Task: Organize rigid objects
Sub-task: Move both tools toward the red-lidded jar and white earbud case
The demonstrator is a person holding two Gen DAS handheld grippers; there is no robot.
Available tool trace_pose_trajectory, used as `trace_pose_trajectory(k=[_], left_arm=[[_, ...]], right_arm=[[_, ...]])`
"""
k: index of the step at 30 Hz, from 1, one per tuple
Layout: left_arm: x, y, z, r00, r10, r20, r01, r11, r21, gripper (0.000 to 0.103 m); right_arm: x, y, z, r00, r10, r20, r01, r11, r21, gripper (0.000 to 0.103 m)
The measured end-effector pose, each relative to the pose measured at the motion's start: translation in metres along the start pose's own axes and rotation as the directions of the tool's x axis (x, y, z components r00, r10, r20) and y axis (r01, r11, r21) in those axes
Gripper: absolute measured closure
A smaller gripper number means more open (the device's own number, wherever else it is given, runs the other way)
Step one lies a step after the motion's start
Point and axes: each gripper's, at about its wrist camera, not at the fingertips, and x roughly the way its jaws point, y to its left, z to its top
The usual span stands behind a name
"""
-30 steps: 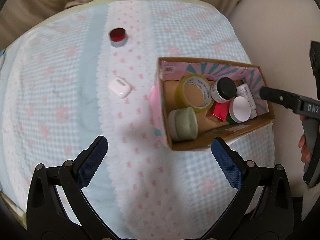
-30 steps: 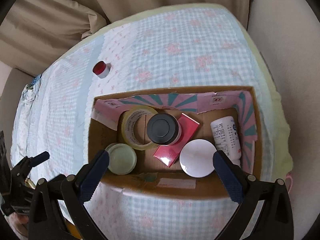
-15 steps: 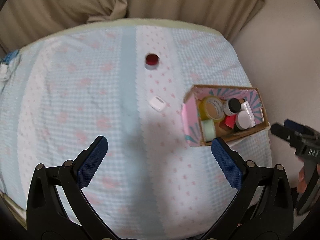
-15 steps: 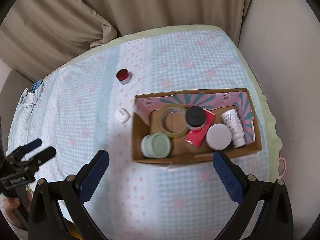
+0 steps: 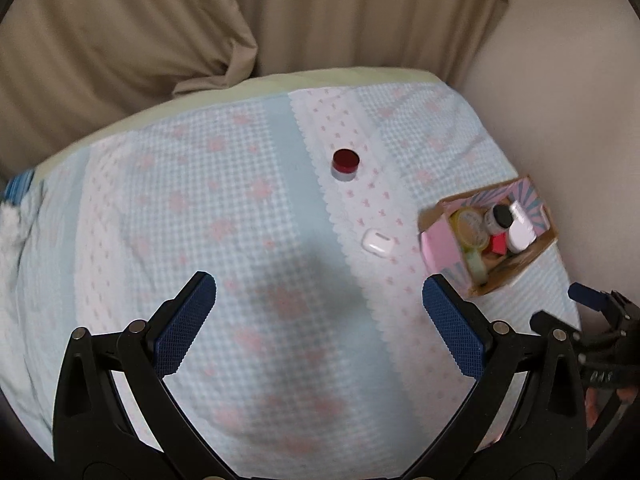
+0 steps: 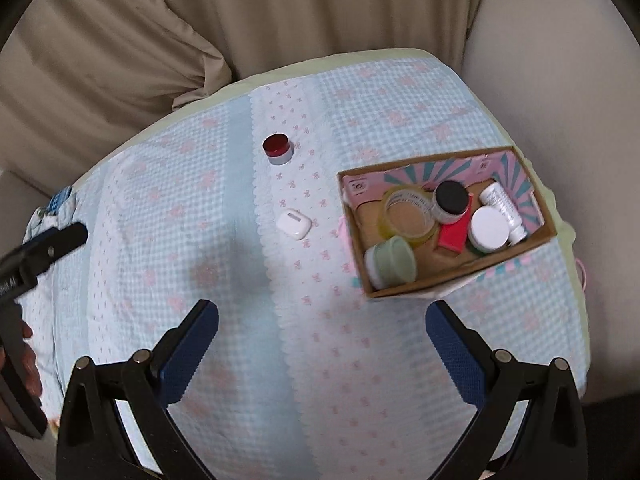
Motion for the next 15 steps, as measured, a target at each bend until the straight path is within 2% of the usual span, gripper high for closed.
trace_pose_trajectory(k=[8,15], left_arm=[[0.067,0.022,0.035,0.996,-0.060,-0.061,0.065,0.996,0.068,0.000],[0.148,0.016,0.071,0.992,-0.090,-0.092,0.103,0.984,0.147,0.000]], right_arm=[[0.041,0.056,-0.021,1.000,-0.023,0.001,0.023,0.999,0.029,0.000],[0.088,0.075,-0.013,0.999,-0.017,0.028,0.014,0.995,0.101,0.000]])
